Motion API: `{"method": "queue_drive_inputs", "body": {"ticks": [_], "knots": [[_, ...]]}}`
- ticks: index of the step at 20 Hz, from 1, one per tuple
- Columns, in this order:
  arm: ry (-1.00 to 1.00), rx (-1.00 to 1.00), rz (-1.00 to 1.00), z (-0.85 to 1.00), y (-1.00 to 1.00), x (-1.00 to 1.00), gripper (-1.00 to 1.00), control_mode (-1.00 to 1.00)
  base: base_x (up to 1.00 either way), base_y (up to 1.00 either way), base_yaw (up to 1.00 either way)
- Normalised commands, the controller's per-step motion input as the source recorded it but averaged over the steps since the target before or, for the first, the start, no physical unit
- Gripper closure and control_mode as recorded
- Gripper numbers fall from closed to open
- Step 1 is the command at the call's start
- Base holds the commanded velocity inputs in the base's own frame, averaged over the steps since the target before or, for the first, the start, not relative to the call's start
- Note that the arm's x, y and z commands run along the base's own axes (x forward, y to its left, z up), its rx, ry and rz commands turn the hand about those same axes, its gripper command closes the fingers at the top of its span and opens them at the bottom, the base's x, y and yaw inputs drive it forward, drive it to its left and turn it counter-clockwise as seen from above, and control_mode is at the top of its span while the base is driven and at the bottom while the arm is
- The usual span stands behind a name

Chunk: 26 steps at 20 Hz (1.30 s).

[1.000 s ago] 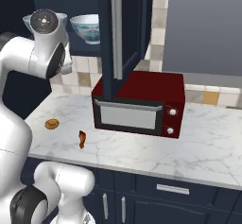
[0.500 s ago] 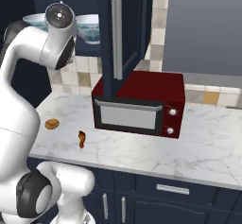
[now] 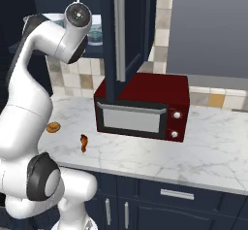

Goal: Pick both bowls and place them on the counter. Then place the chicken drumstick in one bowl and place the bread in the other bowl.

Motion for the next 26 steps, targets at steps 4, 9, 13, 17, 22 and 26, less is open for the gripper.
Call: {"method": "queue_drive_inputs", "body": {"ticks": [4,9,13,17,22,26], "knots": [[0.05,0.12,0.0,0.0,-0.02,0.62,-1.0,-1.0,0.0,0.0,0.0],[0.1,0.09,0.0,0.0,-0.01,0.62,-1.0,-1.0,0.0,0.0,0.0],[0.03,0.02,0.0,0.03,0.0,0.56,-1.0,-1.0,0.0,0.0,0.0],[0.0,0.0,0.0,0.0,0.0,0.51,-1.0,-1.0,0.0,0.0,0.0],[0.01,0.0,0.0,-0.01,0.0,0.52,-1.0,-1.0,0.0,0.0,0.0],[0.03,0.0,0.0,-0.12,0.07,0.34,-1.0,-1.0,0.0,0.0,0.0]]}}
